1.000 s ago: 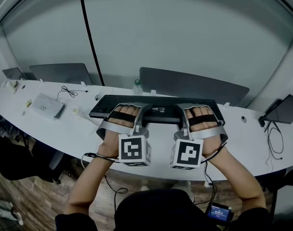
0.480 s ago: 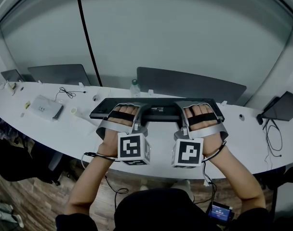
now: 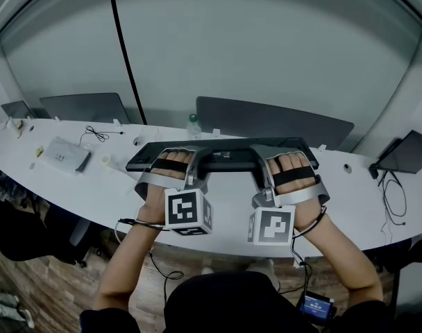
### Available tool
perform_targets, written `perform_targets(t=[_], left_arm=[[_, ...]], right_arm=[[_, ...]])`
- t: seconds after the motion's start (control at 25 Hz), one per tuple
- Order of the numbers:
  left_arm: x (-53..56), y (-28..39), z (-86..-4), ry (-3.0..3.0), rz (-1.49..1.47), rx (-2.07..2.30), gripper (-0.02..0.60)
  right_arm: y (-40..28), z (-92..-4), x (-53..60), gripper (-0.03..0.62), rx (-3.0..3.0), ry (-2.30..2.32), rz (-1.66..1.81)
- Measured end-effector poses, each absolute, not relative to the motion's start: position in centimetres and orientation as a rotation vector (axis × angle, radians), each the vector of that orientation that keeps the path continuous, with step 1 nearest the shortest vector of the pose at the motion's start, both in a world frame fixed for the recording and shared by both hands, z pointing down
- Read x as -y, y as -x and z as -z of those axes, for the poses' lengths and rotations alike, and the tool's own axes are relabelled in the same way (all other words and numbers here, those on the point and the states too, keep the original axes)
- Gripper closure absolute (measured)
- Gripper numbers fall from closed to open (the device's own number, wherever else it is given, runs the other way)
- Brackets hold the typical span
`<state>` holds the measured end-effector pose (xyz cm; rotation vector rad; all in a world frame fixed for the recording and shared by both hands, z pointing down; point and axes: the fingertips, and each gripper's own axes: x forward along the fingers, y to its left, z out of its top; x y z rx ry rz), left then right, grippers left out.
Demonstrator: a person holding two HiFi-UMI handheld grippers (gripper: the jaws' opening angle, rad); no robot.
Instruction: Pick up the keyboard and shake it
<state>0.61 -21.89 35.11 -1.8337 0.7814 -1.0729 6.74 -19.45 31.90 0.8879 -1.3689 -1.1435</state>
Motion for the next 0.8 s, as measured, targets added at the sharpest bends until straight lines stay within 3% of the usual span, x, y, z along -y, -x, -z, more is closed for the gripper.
perform_targets(t=[0.8], left_arm=[[24.0,1.7,-35.3,1.999,1.036,-0.905,0.503]], right_arm=[[-5.8,-28.8,17.4,0.431,1.620,-1.070,1.151]])
